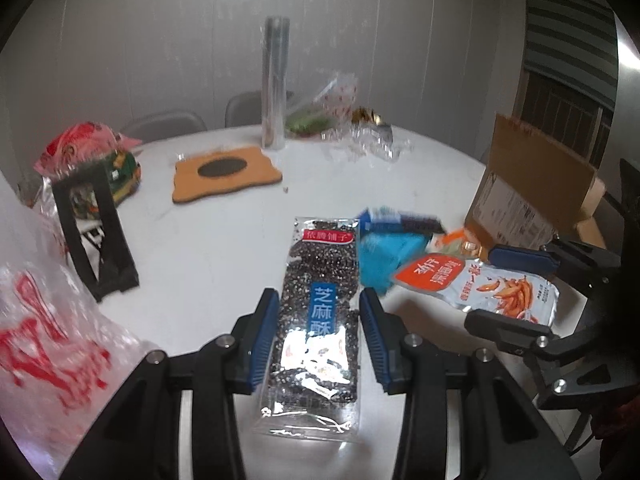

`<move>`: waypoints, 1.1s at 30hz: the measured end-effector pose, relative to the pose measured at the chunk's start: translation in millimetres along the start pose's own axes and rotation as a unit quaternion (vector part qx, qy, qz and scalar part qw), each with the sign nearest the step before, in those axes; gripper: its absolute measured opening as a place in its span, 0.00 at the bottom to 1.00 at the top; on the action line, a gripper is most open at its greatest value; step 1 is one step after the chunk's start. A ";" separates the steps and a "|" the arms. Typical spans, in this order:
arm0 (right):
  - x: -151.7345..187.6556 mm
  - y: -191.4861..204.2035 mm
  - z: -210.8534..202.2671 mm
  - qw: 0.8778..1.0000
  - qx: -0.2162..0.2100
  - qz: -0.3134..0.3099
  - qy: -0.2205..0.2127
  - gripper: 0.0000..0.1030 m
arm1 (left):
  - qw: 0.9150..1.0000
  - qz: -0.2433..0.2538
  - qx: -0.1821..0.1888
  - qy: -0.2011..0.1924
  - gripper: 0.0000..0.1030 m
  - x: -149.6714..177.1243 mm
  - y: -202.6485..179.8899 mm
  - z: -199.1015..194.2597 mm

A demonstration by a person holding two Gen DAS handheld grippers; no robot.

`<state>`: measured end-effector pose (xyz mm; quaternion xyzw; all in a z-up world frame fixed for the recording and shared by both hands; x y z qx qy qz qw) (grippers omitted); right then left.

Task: Organize snacks
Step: 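Grasp the black sesame candy with the left gripper while the right grasps the orange fish pack, then carry both packets into the cardboard box and open both grippers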

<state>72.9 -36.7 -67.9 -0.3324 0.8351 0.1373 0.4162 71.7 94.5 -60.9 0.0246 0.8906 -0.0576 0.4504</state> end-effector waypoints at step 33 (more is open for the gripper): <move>-34.2 -188.0 -164.3 0.978 0.173 0.078 -0.089 0.61 | 0.962 0.208 0.177 0.003 0.38 -181.6 -268.3 34.5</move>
Point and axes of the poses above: each gripper's, at about its wrist camera, not at the fingertips, and z roughly the way its jaws point, y to its left, x to its underside, the point moved 3 cm from there along z, roughly the way its jaws point, and after that the axes turned 1 degree about -y, right-handed, at the moved point
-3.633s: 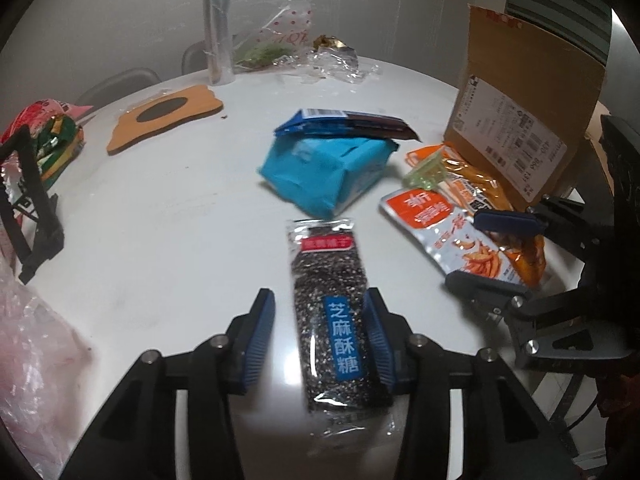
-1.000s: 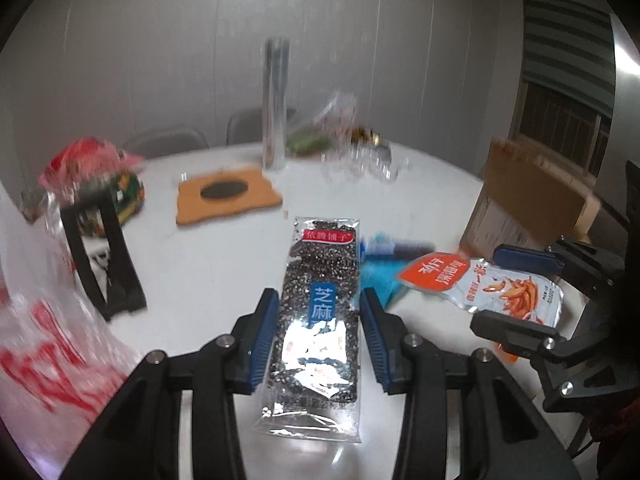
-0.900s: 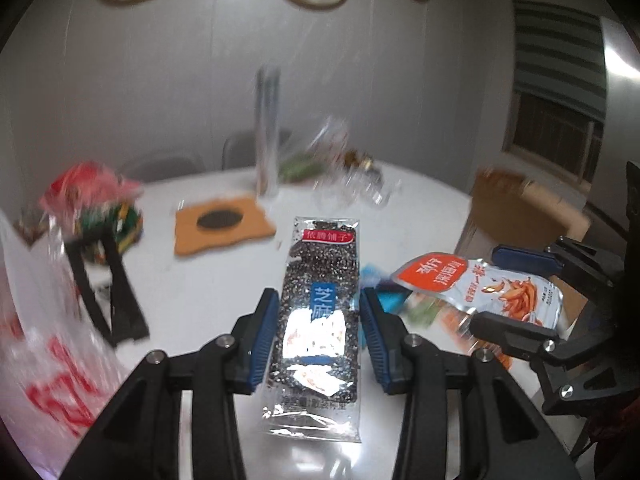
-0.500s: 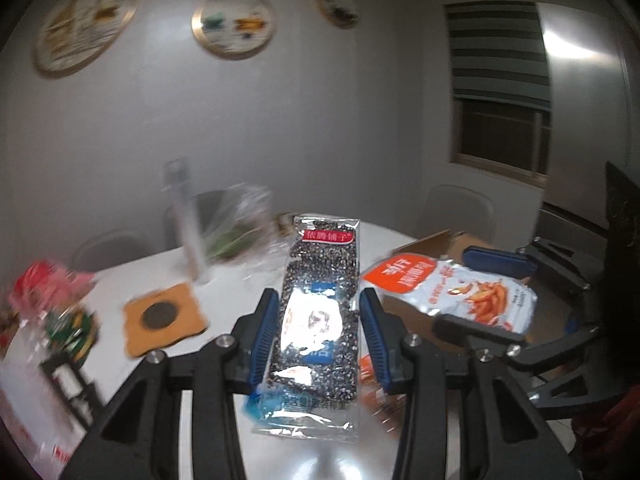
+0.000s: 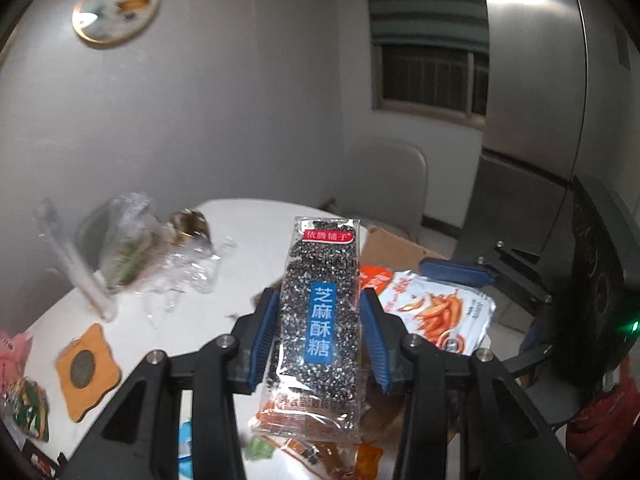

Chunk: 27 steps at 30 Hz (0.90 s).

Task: Organize snacks
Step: 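Carry both packets into the cardboard box and open both grippers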

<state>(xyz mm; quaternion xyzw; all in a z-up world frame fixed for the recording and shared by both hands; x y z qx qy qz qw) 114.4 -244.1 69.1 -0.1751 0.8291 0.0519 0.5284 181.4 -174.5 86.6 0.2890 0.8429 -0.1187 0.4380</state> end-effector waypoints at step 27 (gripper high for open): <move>31.3 -18.4 43.5 0.997 -0.021 -0.006 0.075 0.89 | 0.999 0.016 0.031 0.029 0.96 3.4 -16.0 39.5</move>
Point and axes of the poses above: each gripper's, at about its wrist camera, not at the fingertips, and z roughly the way its jaws point, y to its left, x to its underside, the point moved 3 cm from there along z, roughly the way its jaws point, and after that the axes turned 1 degree about -y, right-handed, at the moved point
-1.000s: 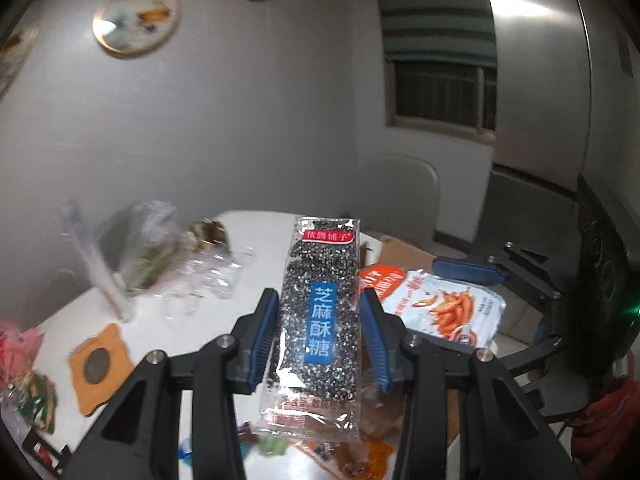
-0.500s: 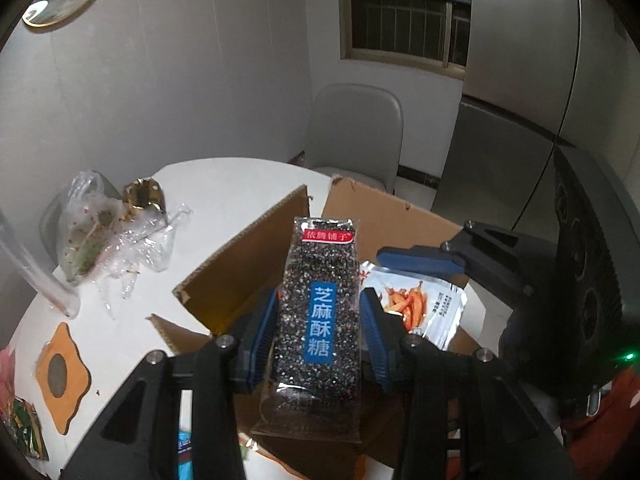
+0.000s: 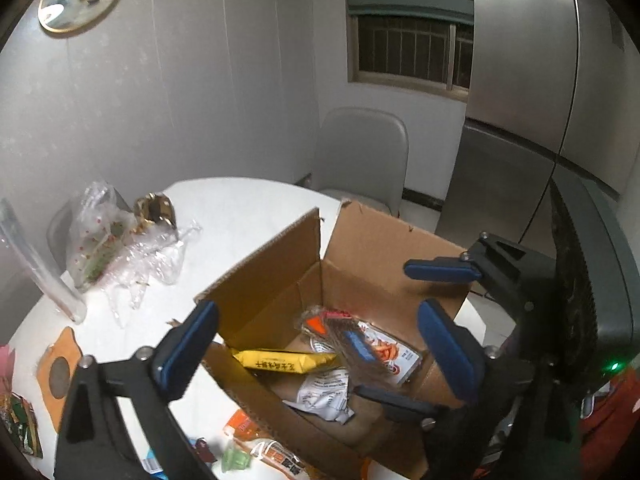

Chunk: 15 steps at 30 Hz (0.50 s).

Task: Organize snacks
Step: 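Carry both packets into the cardboard box and open both grippers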

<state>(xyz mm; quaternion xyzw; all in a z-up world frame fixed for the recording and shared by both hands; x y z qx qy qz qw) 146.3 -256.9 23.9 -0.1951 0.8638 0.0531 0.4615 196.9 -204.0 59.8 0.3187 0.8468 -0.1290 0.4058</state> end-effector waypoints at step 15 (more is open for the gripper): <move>-10.4 33.6 -61.3 0.998 0.014 -0.015 -0.059 0.91 | 0.996 -0.043 -0.039 -0.064 0.96 28.2 30.3 -91.9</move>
Point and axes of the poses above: each gripper's, at about its wrist camera, not at the fingertips, and z roughly the way its jaws point, y to its left, x to its underside, the point moved 3 cm from there along z, roughly the way its jaws point, and after that the axes turned 1 degree about -y, right-handed, at the moved point
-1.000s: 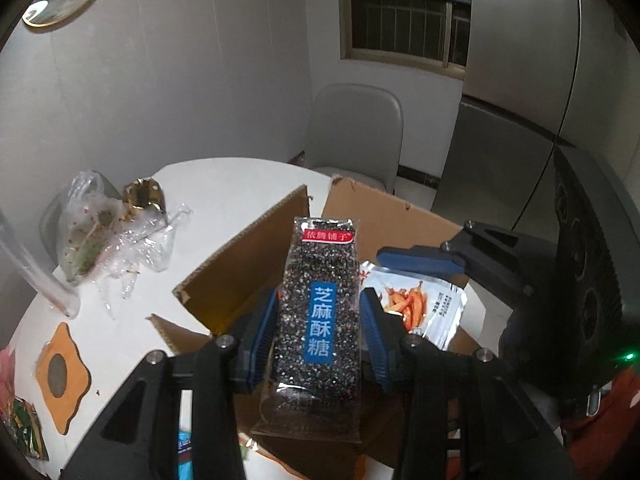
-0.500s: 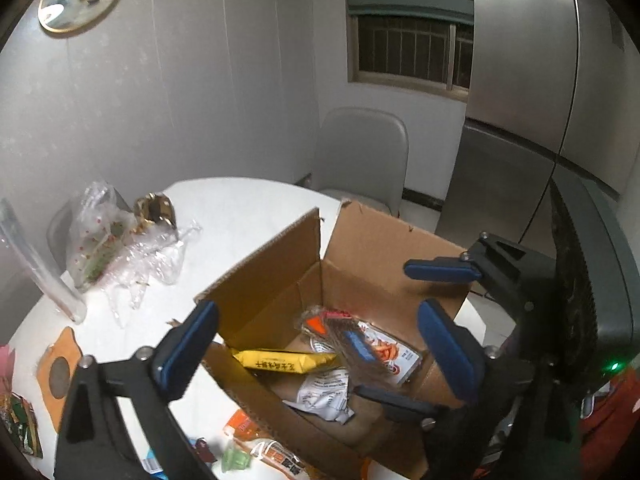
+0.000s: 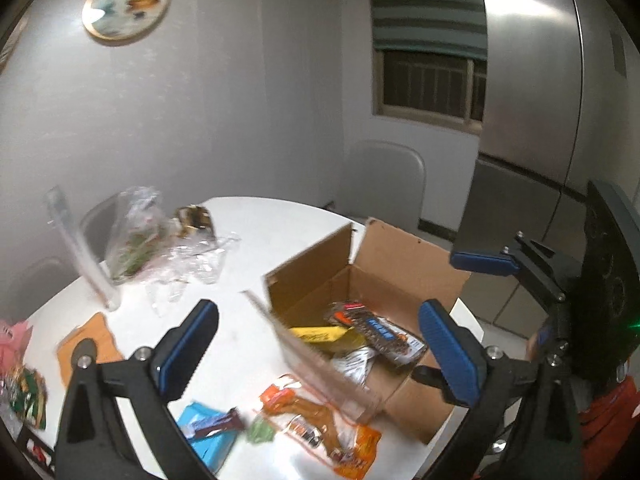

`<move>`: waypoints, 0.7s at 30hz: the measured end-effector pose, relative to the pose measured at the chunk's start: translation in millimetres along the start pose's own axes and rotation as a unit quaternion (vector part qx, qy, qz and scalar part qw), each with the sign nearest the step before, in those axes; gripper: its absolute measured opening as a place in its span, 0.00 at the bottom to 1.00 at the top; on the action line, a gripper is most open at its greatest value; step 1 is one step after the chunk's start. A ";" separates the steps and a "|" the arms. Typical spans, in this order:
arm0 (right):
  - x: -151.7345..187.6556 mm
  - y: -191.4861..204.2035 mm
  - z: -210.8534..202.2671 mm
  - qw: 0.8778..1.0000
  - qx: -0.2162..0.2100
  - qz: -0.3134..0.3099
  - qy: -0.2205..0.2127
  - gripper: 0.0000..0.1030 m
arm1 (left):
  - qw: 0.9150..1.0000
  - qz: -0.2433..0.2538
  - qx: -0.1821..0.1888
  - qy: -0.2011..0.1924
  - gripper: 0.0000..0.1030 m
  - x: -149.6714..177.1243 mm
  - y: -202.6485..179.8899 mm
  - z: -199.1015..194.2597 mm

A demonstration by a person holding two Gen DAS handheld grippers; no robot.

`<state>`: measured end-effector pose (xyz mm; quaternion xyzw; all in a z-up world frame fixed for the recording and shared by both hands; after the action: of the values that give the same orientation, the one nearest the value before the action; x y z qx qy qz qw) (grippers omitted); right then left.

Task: Organize snacks
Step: 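Carry both packets into the cardboard box and open both grippers, then move both grippers back to the blue pack and chocolate bar on the table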

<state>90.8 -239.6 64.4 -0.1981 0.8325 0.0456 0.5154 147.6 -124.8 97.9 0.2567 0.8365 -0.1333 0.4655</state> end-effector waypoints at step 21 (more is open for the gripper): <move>-1.3 181.9 39.9 0.986 -0.133 -0.101 0.028 0.79 | 0.981 -0.134 -0.137 0.006 0.96 147.7 129.1 -71.2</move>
<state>56.3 -61.2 23.7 -0.3491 0.8087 0.0987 0.4631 104.2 60.7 12.6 0.0768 0.8766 -0.0766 0.4688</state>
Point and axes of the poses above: each gripper's, at about its wrist camera, not at the fingertips, and z roughly the way its jaws point, y to its left, x to its underside, the point moved 3 cm from there along z, roughly the way its jaws point, and after that the axes turned 1 degree about -y, right-handed, at the moved point
